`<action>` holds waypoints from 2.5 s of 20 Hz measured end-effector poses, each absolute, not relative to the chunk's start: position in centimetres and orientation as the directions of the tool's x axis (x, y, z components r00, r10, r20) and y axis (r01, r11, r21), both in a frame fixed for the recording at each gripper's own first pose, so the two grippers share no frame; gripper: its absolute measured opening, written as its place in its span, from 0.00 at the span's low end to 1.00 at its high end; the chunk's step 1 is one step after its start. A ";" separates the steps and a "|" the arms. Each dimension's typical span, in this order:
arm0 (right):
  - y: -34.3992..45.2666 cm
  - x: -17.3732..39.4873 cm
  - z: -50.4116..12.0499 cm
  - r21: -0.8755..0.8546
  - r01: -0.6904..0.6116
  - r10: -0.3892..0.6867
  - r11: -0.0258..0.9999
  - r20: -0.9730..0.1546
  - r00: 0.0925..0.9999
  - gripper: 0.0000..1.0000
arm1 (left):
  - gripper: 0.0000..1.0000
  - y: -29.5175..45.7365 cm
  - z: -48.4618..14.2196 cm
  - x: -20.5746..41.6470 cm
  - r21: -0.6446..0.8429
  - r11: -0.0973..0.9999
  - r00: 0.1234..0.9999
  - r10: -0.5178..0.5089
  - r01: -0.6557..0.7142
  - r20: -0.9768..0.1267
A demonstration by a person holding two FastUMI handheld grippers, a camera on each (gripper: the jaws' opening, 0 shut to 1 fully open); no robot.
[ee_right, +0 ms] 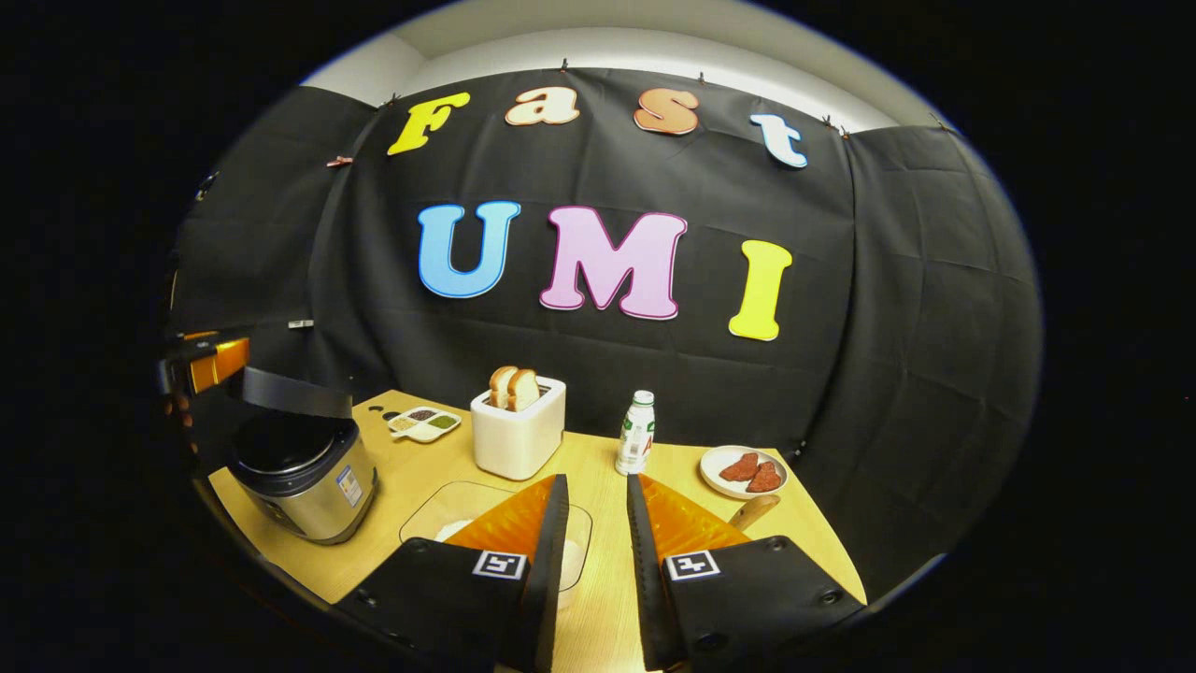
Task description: Close the left gripper, press the button to open the rice cooker; take a wooden spoon from the chopstick holder with the right hand, scoop a spoonful of rice and pour it into the rice cooker, then put the wooden spoon back into the chopstick holder.
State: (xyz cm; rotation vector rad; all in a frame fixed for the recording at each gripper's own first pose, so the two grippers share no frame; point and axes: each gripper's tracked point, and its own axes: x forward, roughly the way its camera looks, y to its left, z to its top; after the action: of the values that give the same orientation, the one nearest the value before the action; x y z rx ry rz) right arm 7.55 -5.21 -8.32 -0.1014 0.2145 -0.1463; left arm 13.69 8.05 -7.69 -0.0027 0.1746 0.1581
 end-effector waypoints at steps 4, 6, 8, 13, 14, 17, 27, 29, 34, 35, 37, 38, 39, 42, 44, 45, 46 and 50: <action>-4.4 6.9 -9.1 -0.124 0.111 -0.137 0.986 -0.223 0.965 0.40 | 0.99 7.7 -10.2 11.4 0.032 0.985 0.972 0.172 -0.169 -0.161; -4.2 6.7 -9.3 -0.125 0.106 -0.133 0.986 -0.231 0.964 0.40 | 0.99 7.7 -10.6 11.1 0.025 0.984 0.973 0.178 -0.176 -0.149; -4.0 6.7 -9.7 -0.119 0.105 -0.132 0.987 -0.240 0.962 0.40 | 0.99 7.7 -12.1 11.0 0.029 0.982 0.967 0.187 -0.184 -0.172; -3.5 6.9 -9.3 -0.115 0.097 -0.122 0.989 -0.232 0.965 0.38 | 1.00 7.5 -15.7 10.4 0.037 0.984 0.953 0.180 -0.176 -0.243; -3.3 7.1 -9.0 -0.120 0.095 -0.120 0.988 -0.224 0.967 0.40 | 0.99 7.6 -15.9 10.4 0.039 0.984 0.954 0.179 -0.175 -0.240; -2.9 7.2 -8.7 -0.118 0.092 -0.116 0.989 -0.217 0.969 0.40 | 1.00 7.7 -16.7 10.2 0.021 0.983 0.953 0.180 -0.180 -0.245; -1.4 7.4 -8.2 -0.107 0.073 -0.094 0.992 -0.209 0.973 0.40 | 1.00 7.4 -18.0 10.0 0.031 0.987 0.967 0.161 -0.158 -0.199; -1.4 7.3 -7.9 -0.106 0.074 -0.095 0.992 -0.206 0.974 0.40 | 1.00 7.4 -17.8 10.0 0.023 0.986 0.966 0.166 -0.164 -0.199; -1.6 7.1 -7.7 -0.103 0.077 -0.097 0.992 -0.200 0.975 0.40 | 0.99 7.3 -16.6 10.0 0.079 0.981 0.961 0.191 -0.179 -0.200; -1.7 7.0 -7.5 -0.101 0.080 -0.099 0.992 -0.195 0.976 0.40 | 0.97 7.1 -15.5 10.3 0.102 0.980 0.966 0.186 -0.170 -0.181; -2.1 6.9 -7.1 -0.085 0.087 -0.102 0.993 -0.183 0.978 0.40 | 0.96 5.9 -12.8 10.2 0.117 0.982 0.977 0.166 -0.151 -0.133; -2.2 6.9 -6.8 -0.076 0.091 -0.103 0.993 -0.177 0.979 0.41 | 0.96 5.2 -11.6 10.1 0.107 0.984 0.982 0.155 -0.143 -0.112; -2.3 6.7 -6.6 -0.070 0.097 -0.108 0.993 -0.171 0.979 0.42 | 0.96 4.4 -10.2 9.9 0.087 0.987 0.985 0.144 -0.136 -0.093; -2.8 6.4 -6.1 -0.048 0.099 -0.105 0.994 -0.162 0.981 0.45 | 0.96 2.1 -7.2 9.6 0.042 0.992 0.991 0.118 -0.115 -0.060; -3.2 6.1 -5.8 -0.038 0.096 -0.101 0.995 -0.162 0.982 0.48 | 0.96 -0.3 -6.0 9.4 0.031 0.997 0.995 0.068 -0.066 -0.067; -3.4 5.8 -5.7 -0.028 0.096 -0.099 0.995 -0.163 0.982 0.50 | 0.96 -1.0 -5.4 9.1 0.032 0.998 0.996 0.058 -0.056 -0.072; -3.8 5.4 -5.5 -0.021 0.099 -0.101 0.995 -0.159 0.982 0.56 | 0.96 -1.7 -4.6 8.7 0.028 0.999 0.997 0.042 -0.040 -0.070; -5.4 3.8 -4.0 -0.020 0.103 -0.105 0.994 -0.145 0.984 0.78 | 0.96 -5.7 -1.0 7.4 0.010 1.000 0.999 -0.014 0.014 -0.043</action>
State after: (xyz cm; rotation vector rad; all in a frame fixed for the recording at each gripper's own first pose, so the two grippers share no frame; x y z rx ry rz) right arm 3.75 -5.42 -4.02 -0.0129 0.1461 -0.1046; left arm 7.38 -5.74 -0.96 0.0101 0.0434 -0.0143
